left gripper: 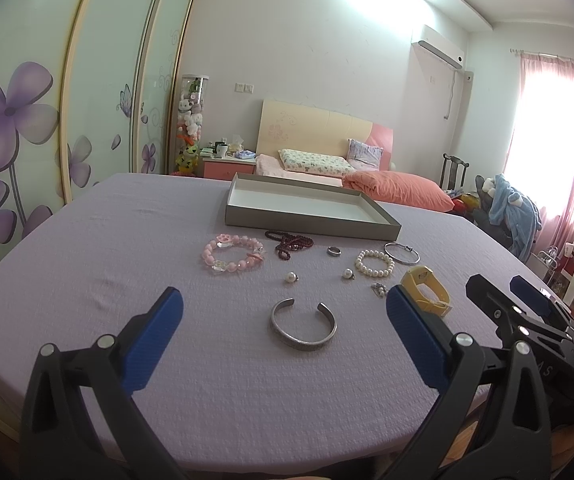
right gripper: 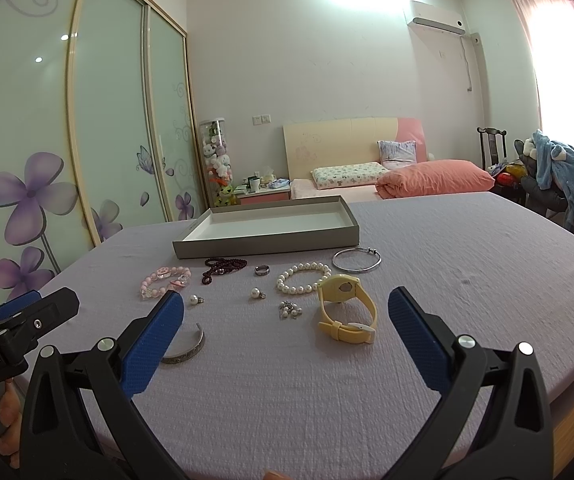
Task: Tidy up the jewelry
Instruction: 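Grasp the yellow watch with the right tool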
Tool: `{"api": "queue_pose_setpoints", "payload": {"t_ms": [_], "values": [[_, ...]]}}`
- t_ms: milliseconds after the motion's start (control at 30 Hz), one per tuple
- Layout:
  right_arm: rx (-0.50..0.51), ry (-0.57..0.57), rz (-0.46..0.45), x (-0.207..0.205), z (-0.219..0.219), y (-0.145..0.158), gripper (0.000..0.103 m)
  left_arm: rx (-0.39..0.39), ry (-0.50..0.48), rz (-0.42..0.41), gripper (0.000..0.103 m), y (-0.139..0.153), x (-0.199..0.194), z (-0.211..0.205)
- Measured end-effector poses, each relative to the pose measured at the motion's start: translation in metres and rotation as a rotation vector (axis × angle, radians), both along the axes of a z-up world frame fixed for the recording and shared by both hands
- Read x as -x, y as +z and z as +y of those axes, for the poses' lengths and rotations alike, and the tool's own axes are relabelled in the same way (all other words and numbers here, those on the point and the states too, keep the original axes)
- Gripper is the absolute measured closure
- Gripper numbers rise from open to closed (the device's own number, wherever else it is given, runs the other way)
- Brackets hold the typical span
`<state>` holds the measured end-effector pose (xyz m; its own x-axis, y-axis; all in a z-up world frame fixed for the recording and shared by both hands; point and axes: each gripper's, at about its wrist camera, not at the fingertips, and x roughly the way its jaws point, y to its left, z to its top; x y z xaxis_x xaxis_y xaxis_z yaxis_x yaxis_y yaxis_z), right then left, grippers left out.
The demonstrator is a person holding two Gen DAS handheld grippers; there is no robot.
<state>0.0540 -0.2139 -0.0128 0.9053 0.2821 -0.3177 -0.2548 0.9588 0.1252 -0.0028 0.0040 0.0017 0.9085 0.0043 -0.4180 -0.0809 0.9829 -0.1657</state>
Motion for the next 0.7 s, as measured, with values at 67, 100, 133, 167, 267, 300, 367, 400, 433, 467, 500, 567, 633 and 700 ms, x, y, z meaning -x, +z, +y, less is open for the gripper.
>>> {"api": "queue_pose_setpoints", "payload": {"t_ms": [67,100,133,167,267,300,367,400,433,467,500,567,633,700], "values": [[0.001,0.000,0.002,0.000,0.000,0.000,0.002,-0.001,0.000,0.007,0.004,0.000,0.000,0.000],[-0.001,0.000,0.006,-0.002,0.002,0.000,0.002,-0.002,-0.001,0.013,0.004,-0.001,-0.001,-0.001],[-0.005,0.002,0.016,-0.004,0.003,0.000,0.002,-0.003,-0.002,0.017,0.004,-0.001,-0.002,-0.001],[-0.010,0.005,0.030,-0.007,0.002,-0.001,0.002,-0.001,-0.005,0.023,0.004,-0.002,-0.003,-0.001],[-0.026,0.011,0.096,-0.022,-0.004,-0.006,0.002,0.003,-0.018,0.056,0.004,-0.005,-0.011,0.000],[-0.032,0.013,0.127,-0.029,-0.006,-0.008,0.002,0.005,-0.025,0.070,0.004,-0.007,-0.014,0.000],[-0.040,0.018,0.191,-0.044,-0.011,-0.012,0.002,0.010,-0.037,0.092,0.004,-0.012,-0.022,0.002],[-0.044,0.016,0.226,-0.053,-0.013,-0.014,0.002,0.015,-0.047,0.107,0.004,-0.014,-0.026,0.002],[-0.044,0.010,0.251,-0.057,-0.015,-0.017,0.002,0.018,-0.052,0.117,0.004,-0.016,-0.030,0.002],[-0.040,0.005,0.278,-0.064,-0.016,-0.019,0.002,0.021,-0.059,0.131,0.004,-0.018,-0.034,0.002],[-0.032,-0.001,0.300,-0.071,-0.018,-0.022,0.002,0.026,-0.073,0.155,0.004,-0.020,-0.040,0.003],[0.002,-0.013,0.348,-0.084,-0.018,-0.027,0.002,0.034,-0.088,0.181,0.004,-0.024,-0.048,0.003],[0.030,-0.019,0.389,-0.095,-0.017,-0.030,0.002,0.040,-0.103,0.206,0.004,-0.029,-0.057,0.003],[0.068,-0.021,0.433,-0.107,-0.014,-0.035,0.002,0.042,-0.117,0.226,0.004,-0.033,-0.064,0.003]]}}
